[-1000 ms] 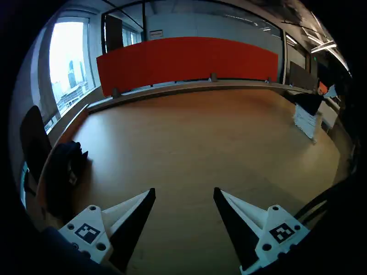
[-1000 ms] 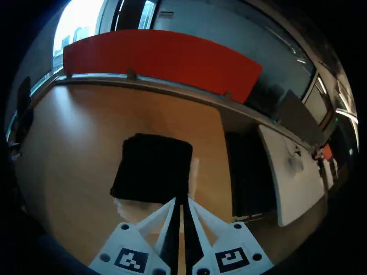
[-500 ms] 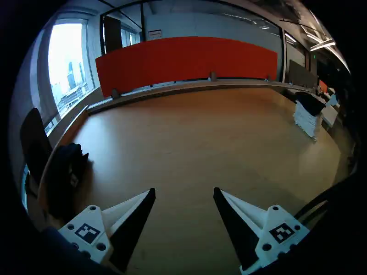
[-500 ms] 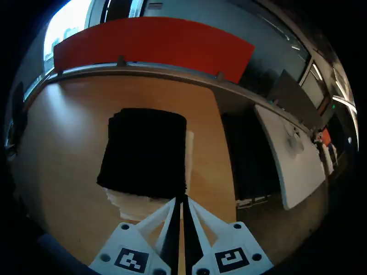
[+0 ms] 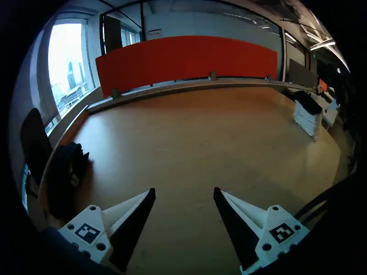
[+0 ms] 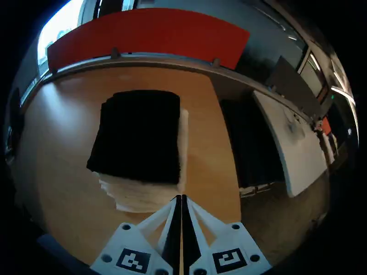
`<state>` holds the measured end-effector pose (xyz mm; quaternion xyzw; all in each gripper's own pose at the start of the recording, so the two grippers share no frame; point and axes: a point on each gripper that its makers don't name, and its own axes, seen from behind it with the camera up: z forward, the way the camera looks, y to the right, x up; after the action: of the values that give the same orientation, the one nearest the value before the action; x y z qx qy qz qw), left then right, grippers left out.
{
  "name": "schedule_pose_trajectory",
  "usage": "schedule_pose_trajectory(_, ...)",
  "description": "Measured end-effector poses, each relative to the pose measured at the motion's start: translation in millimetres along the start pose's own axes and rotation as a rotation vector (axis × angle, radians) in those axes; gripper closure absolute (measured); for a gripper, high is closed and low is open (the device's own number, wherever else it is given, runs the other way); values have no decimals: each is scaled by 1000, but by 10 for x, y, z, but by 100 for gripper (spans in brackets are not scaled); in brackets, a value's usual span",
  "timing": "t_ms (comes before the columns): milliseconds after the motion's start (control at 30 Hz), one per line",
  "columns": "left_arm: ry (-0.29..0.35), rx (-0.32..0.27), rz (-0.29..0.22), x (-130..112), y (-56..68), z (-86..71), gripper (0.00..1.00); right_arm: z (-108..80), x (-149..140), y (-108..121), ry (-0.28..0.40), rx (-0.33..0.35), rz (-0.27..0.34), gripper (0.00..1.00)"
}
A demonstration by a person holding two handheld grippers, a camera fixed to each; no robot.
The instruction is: Fold towel
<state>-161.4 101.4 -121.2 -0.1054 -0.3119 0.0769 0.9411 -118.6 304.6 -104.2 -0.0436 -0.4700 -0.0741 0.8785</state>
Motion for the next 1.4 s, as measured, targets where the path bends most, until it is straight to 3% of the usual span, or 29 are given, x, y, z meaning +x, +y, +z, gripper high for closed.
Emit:
schedule_pose_trajectory(533,3,-2,0,9,15,-15,6,-41,95,-44,29,2,0,95)
schedule_pose_trajectory(600,3,-3,0,7,16,-19,6,-51,108,-41,33,1,2,84)
schedule_pose_trajectory(700,3,-3,-1,2,18,-22,6,-65,117,-47,38,3,7,44)
schedule_pose_trajectory(800,4,-3,-1,2,20,-25,6,-71,113,-50,39,0,10,22)
schedule_pose_trajectory(933,6,-4,0,10,23,-27,6,-71,110,-55,44,-7,12,13)
schedule_pose_trajectory(1400,23,7,-17,66,-25,-50,6,-138,292,-209,143,12,105,12)
